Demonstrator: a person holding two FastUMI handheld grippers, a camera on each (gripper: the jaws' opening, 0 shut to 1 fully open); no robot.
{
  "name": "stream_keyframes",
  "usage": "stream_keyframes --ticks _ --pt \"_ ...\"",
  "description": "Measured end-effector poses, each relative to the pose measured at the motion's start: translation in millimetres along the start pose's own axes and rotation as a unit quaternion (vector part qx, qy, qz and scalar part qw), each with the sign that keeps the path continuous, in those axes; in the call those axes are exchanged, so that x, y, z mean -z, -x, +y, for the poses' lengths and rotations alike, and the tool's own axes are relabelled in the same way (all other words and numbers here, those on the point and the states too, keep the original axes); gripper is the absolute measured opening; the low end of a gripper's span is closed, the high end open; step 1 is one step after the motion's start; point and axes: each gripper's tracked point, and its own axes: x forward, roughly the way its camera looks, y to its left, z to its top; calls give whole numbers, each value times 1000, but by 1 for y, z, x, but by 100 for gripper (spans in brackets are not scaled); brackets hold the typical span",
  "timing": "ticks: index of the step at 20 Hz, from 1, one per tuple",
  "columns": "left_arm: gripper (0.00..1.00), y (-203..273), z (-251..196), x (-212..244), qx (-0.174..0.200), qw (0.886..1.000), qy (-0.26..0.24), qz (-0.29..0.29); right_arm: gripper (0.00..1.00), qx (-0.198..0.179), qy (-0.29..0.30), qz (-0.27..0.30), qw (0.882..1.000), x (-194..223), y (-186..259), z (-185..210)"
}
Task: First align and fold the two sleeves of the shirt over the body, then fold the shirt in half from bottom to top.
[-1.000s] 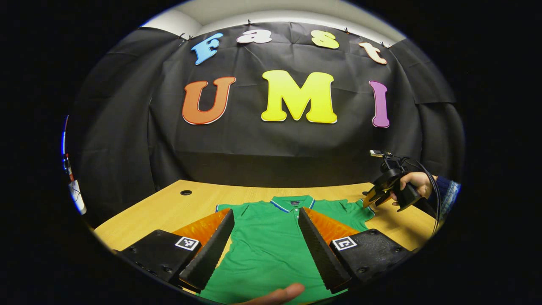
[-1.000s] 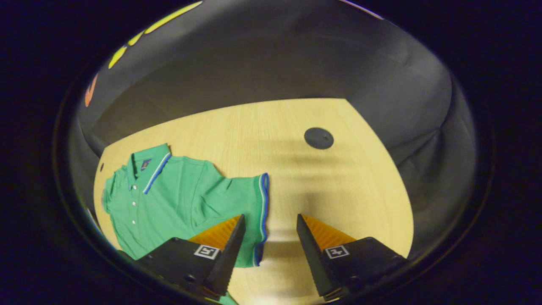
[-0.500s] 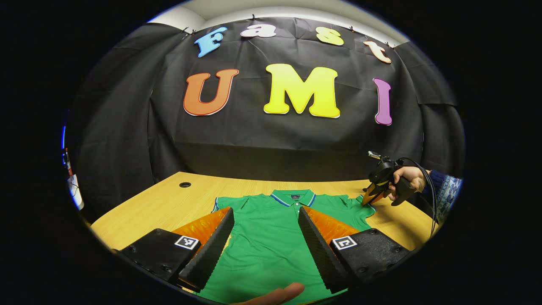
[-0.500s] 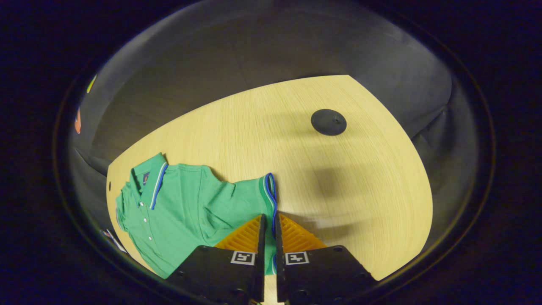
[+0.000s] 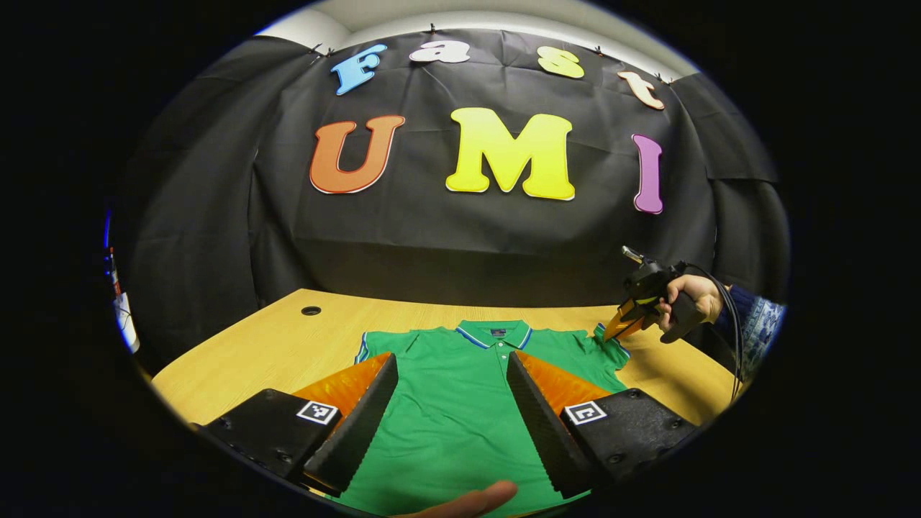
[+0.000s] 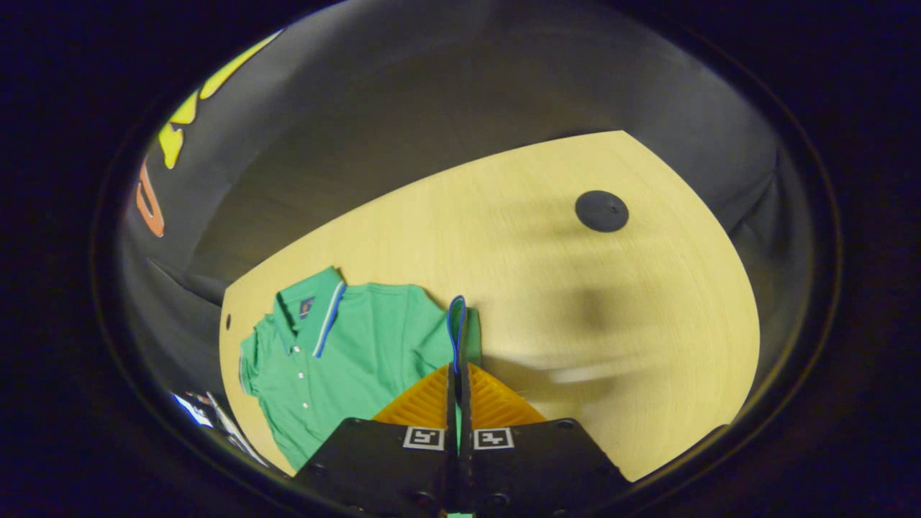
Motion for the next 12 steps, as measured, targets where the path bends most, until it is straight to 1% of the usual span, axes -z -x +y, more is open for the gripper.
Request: stream_keyframes --ticks 2,5,8,12 --pt "98 2 6 0 -3 1000 0 -2 1 -21 8 1 1000 6 2 24" --pt "98 6 15 0 -9 1000 1 -4 0 -31 29 5 999 17 0 51" --pt "98 11 26 1 -15 1000 -1 -6 0 -47 32 9 998 26 -3 82" --pt "98 15 48 4 -31 1000 3 -6 0 -49 45 7 998 34 -11 113"
